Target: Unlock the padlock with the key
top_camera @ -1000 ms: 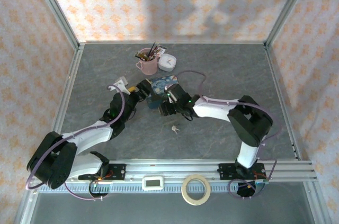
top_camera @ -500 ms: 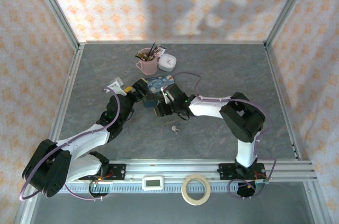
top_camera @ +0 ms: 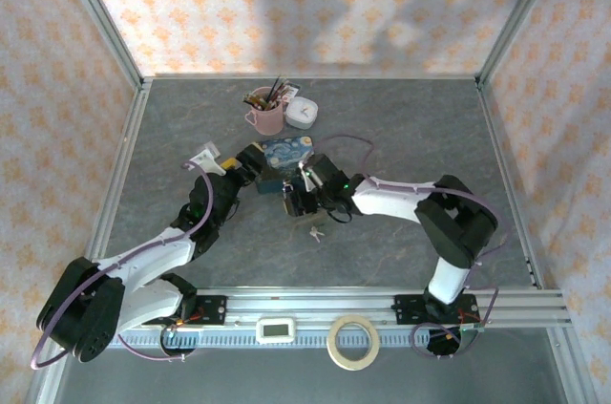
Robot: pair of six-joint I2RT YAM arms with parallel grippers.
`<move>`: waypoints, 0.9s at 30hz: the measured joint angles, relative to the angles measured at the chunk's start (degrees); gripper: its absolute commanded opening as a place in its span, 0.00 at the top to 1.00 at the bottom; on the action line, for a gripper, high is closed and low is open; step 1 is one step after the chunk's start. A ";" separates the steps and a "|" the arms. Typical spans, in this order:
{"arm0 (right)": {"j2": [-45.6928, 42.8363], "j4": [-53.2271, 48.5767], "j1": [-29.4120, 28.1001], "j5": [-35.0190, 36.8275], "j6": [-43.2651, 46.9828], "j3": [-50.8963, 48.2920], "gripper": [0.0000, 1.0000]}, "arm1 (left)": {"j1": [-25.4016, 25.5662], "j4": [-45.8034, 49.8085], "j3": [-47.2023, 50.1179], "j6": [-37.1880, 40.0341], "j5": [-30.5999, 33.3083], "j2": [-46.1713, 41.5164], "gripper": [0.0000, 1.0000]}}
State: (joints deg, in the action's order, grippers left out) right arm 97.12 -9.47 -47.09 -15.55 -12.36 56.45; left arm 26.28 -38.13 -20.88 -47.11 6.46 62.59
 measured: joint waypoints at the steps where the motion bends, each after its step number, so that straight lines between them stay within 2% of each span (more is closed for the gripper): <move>1: -0.59 -1.49 -0.22 1.33 -0.20 0.00 0.40 | 0.11 0.00 0.00 0.00 0.00 0.00 0.01; 4: -1.70 -5.09 -1.68 4.00 -1.22 -0.57 0.45 | 0.74 0.00 0.00 0.00 -0.04 0.02 0.01; 9: -2.25 -9.75 -5.40 6.43 -4.37 -2.05 0.46 | 1.14 0.11 0.00 -0.07 -0.42 0.94 0.01; 14: -2.38 -11.54 -7.85 7.52 -9.14 -2.95 0.38 | 1.57 0.52 -0.07 -0.44 -0.44 1.42 0.01; 18: -2.36 -11.56 -9.31 8.13 -12.09 -3.32 0.37 | 1.75 1.09 -0.37 -0.46 -0.42 1.40 0.01; 27: -0.13 -11.10 -11.15 12.52 -16.85 -3.23 0.52 | 1.75 2.10 -0.83 -0.42 -0.13 1.16 0.01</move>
State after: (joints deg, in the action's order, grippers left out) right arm 96.99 -20.58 -58.24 -3.03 -29.21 53.21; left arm 28.03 -36.03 -21.71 -47.53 6.33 63.75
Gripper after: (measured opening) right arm 0.508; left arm 0.992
